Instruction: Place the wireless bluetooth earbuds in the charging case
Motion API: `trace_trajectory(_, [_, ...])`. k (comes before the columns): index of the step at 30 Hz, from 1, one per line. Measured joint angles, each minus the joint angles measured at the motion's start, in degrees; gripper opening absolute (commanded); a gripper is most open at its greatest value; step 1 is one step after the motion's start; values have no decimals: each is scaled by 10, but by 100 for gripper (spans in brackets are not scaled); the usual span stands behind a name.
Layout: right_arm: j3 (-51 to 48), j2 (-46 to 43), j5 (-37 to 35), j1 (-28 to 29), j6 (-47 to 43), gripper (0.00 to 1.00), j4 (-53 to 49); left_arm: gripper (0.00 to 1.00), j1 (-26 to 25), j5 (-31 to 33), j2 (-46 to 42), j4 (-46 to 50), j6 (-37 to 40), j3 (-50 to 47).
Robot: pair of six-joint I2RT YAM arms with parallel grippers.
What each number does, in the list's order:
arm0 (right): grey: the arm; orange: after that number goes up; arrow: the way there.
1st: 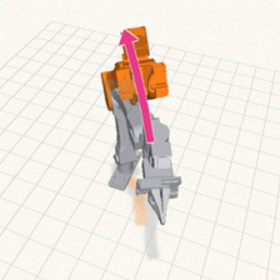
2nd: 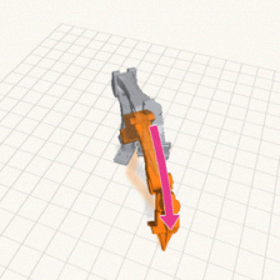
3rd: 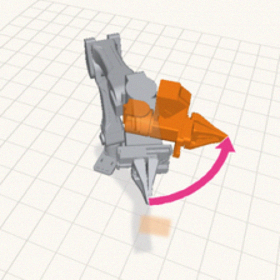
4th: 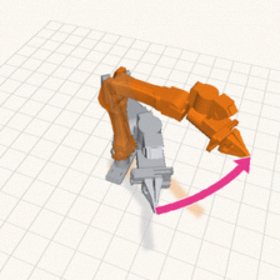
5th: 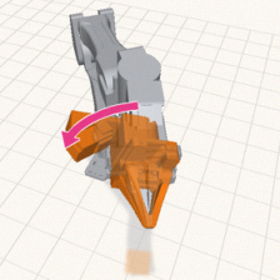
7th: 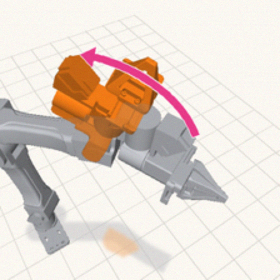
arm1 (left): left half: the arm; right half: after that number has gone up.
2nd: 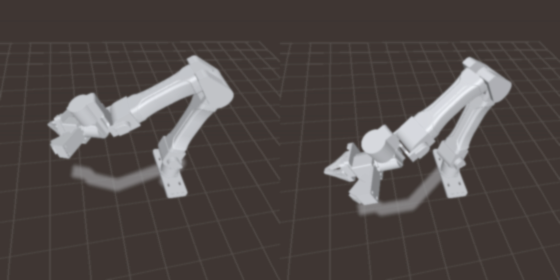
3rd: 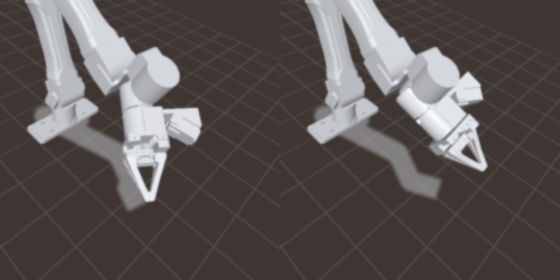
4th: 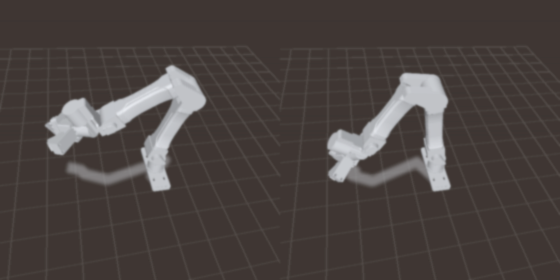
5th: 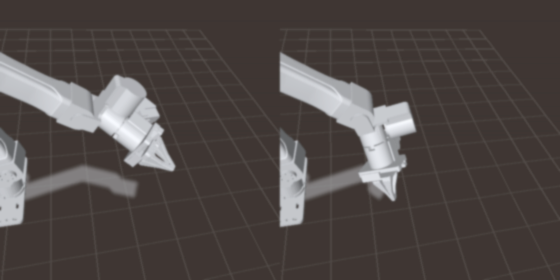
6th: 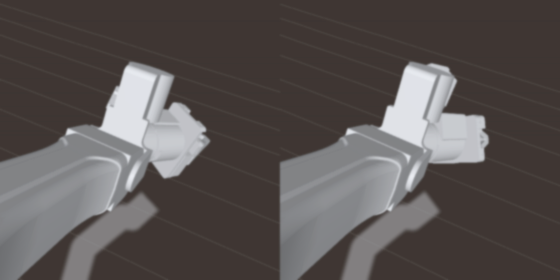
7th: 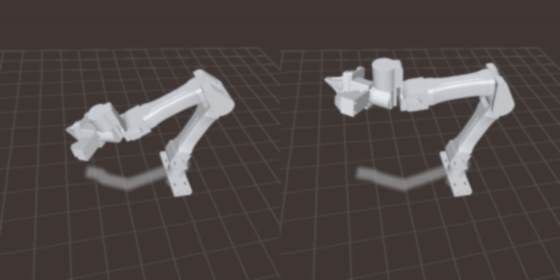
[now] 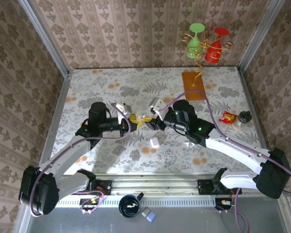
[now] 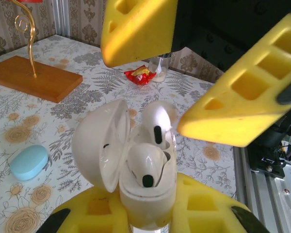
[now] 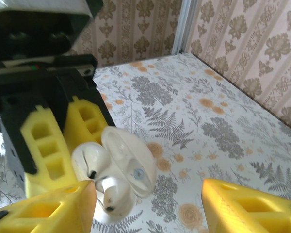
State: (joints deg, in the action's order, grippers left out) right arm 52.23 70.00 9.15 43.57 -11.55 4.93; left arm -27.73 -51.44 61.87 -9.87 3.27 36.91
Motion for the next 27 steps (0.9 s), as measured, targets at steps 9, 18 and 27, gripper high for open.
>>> trace_trajectory(9, [-4, -9, -4, -10, 16, 61, -4, 7, -2, 21, -6, 2, -10, 1])
trace_trajectory(18, [-2, -27, 19, -27, 94, 66, -2, 0, -35, 78, -47, 32, 33, 1])
trace_trajectory(27, [94, 19, 105, -59, 247, 64, -74, 0, -64, 140, -51, -13, 128, -31])
